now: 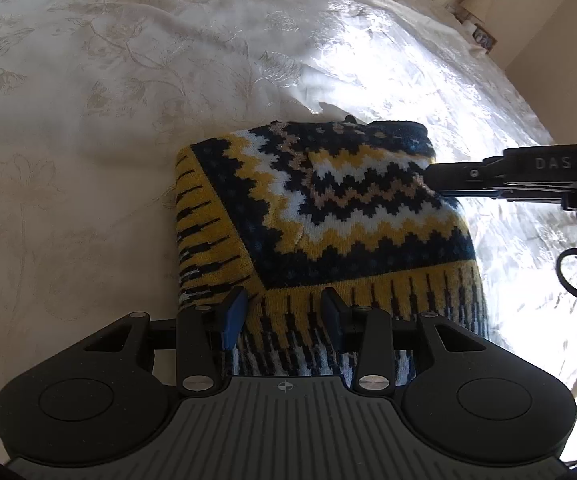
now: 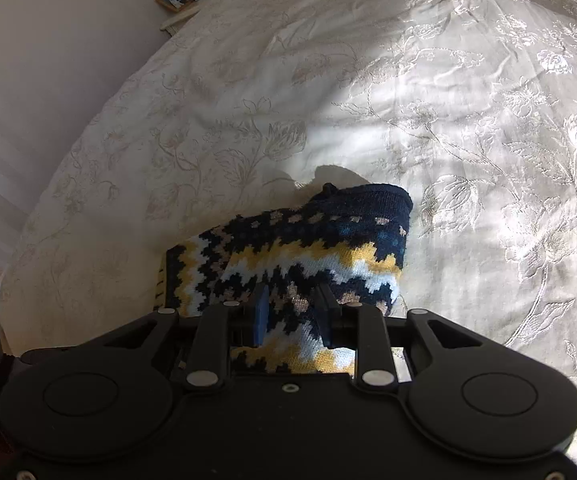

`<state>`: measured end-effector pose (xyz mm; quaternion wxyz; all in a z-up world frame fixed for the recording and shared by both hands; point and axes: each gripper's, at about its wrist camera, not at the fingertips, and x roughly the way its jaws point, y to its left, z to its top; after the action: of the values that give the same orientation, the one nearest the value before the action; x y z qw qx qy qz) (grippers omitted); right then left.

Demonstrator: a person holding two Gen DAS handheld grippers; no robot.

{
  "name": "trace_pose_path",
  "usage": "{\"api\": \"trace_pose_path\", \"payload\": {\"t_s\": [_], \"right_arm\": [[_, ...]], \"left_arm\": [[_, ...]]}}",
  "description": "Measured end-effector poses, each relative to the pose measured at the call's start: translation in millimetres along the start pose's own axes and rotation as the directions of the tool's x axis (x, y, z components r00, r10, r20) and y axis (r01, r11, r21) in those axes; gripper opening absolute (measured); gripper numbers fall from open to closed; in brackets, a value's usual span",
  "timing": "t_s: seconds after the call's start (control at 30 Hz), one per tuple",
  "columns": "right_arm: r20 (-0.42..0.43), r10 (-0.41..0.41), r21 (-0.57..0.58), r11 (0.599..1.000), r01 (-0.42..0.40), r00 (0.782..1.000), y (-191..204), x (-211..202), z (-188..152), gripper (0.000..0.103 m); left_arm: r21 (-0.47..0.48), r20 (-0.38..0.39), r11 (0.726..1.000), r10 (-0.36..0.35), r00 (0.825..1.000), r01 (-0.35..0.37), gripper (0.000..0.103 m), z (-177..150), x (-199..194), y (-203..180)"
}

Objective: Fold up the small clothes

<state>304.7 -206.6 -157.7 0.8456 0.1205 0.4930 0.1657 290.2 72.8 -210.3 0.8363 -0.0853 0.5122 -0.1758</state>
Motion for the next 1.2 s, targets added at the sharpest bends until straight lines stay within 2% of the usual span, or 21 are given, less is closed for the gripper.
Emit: {"api": "trace_pose_path", "payload": {"t_s": [0.17,0.33,0.4,0.53,0.67,0.73,0.9,1.1,1.17,1.2], "right_arm": [[-0.087,-0.09,0.047,0.994,0.094,0.992,-14,49,4,0.032],[-0.076,-0.114,0.043,0.992,0.117,0.991,-12,55,6,0.035],[-0.051,-0.122,0.044,0.991,0.124,0.991,-8,46,5,0.04],[0.023,-0.156,0.016,0.988,0.155,0.988,3,16,-3,0.06],[0.006,-0.231,-0.051,0.972,0.23,0.973,9,5,-31,0.063],[-0.008,-0.254,-0.051,0.966,0.254,0.967,5,3,-50,0.069],[0.001,-0.234,0.045,0.971,0.234,0.972,-10,-6,-69,0.078],[0.07,-0.22,0.021,0.976,0.219,0.973,2,-32,-72,0.08],[0.108,-0.211,0.028,0.977,0.209,0.972,6,-49,-77,0.095],[0.138,-0.203,0.034,0.979,0.201,0.969,9,-62,-81,0.099]], "left_arm": [[-0.001,-0.001,1.0,-0.026,1.0,0.026,0.04,0,0,1],[0.006,-0.009,0.999,-0.048,0.999,0.048,0.04,2,1,4],[0.005,-0.015,0.998,-0.059,0.998,0.059,0.041,3,0,5],[0.021,-0.01,0.998,-0.065,0.998,0.065,0.042,4,-5,2],[0.056,0.004,0.997,-0.048,0.999,0.047,0.045,-1,-7,-3],[0.069,0.015,0.997,-0.042,0.999,0.041,0.046,-4,-8,-7],[0.1,0.034,0.995,-0.018,0.999,0.015,0.046,-8,-7,-12],[0.083,0.062,0.996,0.015,0.998,-0.021,0.047,-8,-22,-18],[0.055,0.09,0.998,0.024,0.996,-0.029,0.048,-12,-37,-24],[0.042,0.104,0.998,0.031,0.994,-0.036,0.049,-15,-46,-27]]}}
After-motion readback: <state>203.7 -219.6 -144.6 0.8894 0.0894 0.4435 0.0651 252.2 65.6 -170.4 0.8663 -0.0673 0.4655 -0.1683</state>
